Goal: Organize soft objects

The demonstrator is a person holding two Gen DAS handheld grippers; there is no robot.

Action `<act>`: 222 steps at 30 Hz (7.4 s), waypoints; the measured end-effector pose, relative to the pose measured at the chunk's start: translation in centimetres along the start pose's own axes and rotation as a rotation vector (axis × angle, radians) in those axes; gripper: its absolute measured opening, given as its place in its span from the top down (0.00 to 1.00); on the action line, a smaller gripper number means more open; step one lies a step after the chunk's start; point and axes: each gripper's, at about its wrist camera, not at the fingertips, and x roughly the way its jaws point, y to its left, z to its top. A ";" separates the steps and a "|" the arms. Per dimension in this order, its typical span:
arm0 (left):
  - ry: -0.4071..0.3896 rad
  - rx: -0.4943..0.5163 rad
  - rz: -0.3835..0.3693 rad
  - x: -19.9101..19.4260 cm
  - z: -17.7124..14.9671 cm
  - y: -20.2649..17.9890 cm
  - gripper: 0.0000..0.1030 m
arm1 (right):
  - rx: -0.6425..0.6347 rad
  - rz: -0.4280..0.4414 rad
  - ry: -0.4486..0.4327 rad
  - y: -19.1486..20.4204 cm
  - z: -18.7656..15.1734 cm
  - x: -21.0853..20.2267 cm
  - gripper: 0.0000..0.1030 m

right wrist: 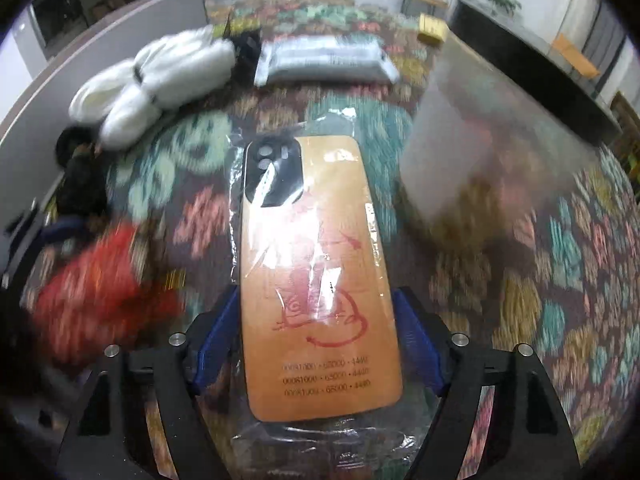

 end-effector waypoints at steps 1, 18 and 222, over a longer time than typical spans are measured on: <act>0.016 0.009 -0.004 -0.3 -0.2 0.0 0.00 | -0.003 0.005 0.019 0.0 -1.0 -0.5 0.24; 0.067 -0.008 0.001 -0.4 0.2 -2.0 0.06 | 0.629 -0.106 -0.159 -18.7 -5.5 -2.7 0.24; 0.164 -0.056 -0.076 -1.7 11.7 0.3 0.45 | 0.818 -0.456 -0.212 -3.0 -7.8 -2.6 0.11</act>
